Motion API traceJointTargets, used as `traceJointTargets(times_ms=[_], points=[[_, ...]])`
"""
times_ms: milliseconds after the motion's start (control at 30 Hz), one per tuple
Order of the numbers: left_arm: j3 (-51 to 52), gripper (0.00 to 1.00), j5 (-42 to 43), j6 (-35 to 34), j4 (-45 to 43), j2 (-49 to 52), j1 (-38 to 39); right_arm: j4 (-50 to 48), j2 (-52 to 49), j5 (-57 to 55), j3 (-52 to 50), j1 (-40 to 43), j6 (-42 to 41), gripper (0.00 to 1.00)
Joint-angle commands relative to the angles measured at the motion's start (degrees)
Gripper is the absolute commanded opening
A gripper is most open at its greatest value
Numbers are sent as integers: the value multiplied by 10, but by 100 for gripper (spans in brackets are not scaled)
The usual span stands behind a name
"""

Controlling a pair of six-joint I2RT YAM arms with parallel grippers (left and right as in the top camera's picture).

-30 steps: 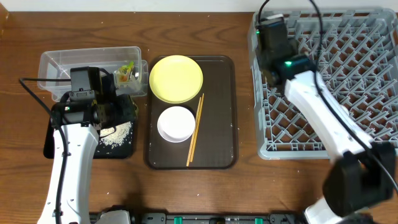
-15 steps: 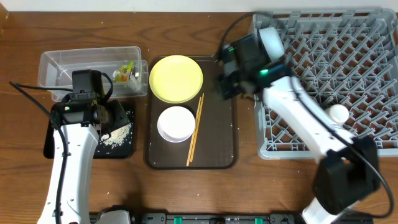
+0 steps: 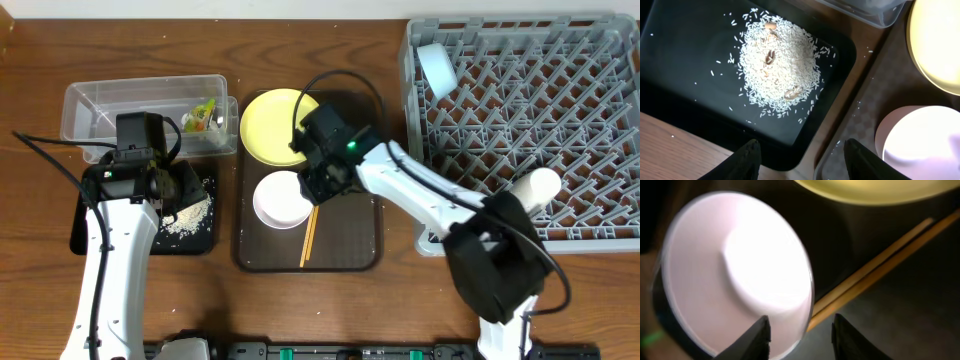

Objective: Sort waste into correct bins and load items into the dishwasher rack
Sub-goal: 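Reach the right gripper to the white bowl and grasp its rim, then carry the white bowl into the rack beside the blue bowl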

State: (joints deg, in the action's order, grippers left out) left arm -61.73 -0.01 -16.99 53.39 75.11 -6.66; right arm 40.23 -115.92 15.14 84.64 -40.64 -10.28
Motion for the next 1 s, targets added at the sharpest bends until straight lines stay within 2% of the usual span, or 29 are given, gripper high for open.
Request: traceJointTargets(times_ms=[0,67,167,333,633,833,967], points=[[-4,57,-9,-9,2,-3,-1,-3,-22,-41,0,-8,-33,38],[-4,57,-9,-9,2,-3,-1,-3,-23,-54,0,-8,-34,35],[-4,57,-9,-9,4,-3,-1,-5,-23,-59,0,-6,-35,18],[-4,57,-9,-9,4,-3,-1,-10,-22,-59,0,-6,-34,1],[-4,57,-9,-9,4,-3,-1,-31,37,-79,1,25,-33,1],[-4,57,-9,-9,4,-3,-1,-34,137,-165,1,83,-24,1],[-4,57,-9,-9,3,-3,-1,-42,209,-270,1,149,15,1]])
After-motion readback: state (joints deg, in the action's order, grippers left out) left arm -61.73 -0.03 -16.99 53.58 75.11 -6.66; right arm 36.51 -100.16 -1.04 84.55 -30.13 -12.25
